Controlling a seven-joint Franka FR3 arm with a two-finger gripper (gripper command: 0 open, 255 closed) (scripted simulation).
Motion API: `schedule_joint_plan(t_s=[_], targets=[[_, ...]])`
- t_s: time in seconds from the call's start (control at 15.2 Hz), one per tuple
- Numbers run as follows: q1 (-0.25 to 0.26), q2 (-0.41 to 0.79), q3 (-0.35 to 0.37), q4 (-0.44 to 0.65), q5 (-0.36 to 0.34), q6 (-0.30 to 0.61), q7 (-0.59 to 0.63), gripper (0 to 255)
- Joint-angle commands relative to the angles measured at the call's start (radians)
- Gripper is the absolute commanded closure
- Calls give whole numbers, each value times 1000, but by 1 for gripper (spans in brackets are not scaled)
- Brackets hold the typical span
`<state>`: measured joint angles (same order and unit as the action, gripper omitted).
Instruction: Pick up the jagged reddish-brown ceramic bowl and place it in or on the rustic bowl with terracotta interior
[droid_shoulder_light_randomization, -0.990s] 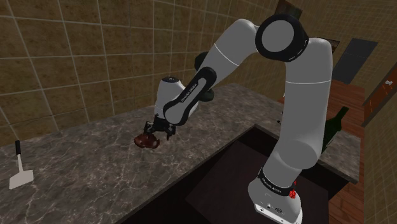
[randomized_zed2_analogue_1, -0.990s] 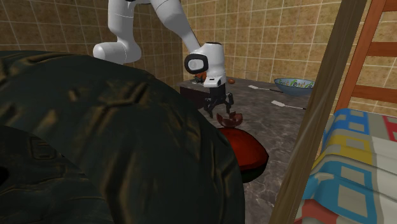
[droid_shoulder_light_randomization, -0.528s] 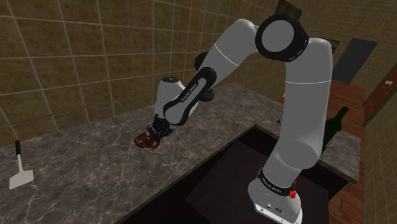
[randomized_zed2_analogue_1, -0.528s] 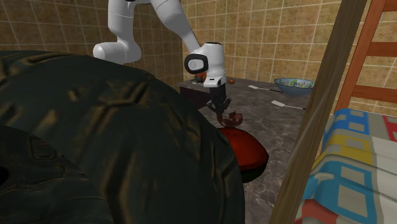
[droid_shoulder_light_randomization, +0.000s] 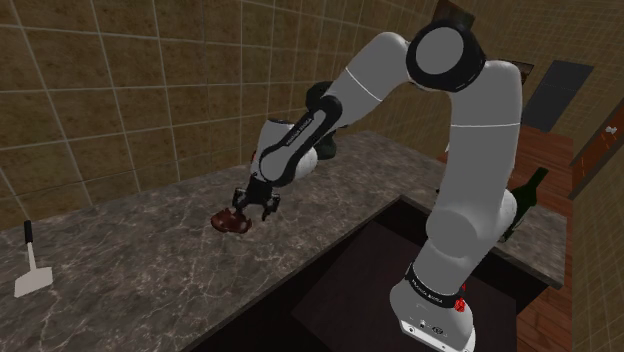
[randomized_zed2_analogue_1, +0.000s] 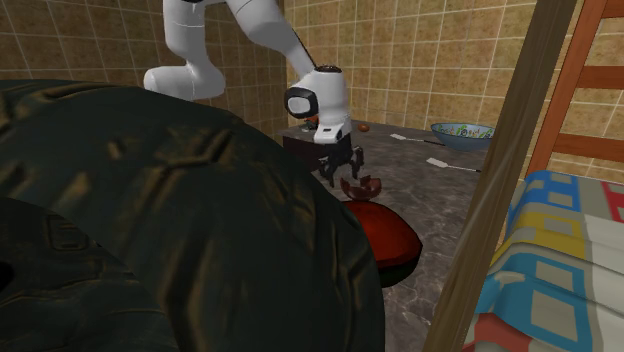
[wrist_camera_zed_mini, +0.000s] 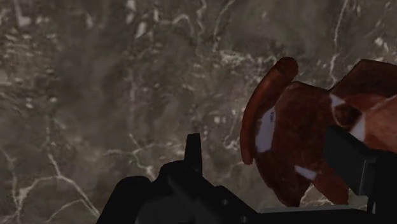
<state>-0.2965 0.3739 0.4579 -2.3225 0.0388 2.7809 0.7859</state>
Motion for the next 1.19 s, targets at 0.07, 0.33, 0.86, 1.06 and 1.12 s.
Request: schedule_joint_plan(t_s=[0.07,0.33,0.86,1.06,1.12], targets=[[-431,87,326,-11,362,-24,-471,0],[-389,147,298,2,329,25,-449,0],[-357,183,276,14,316,54,-442,0],[-357,182,277,14,316,53,-442,255],[-357,182,277,14,316,53,-442,255]])
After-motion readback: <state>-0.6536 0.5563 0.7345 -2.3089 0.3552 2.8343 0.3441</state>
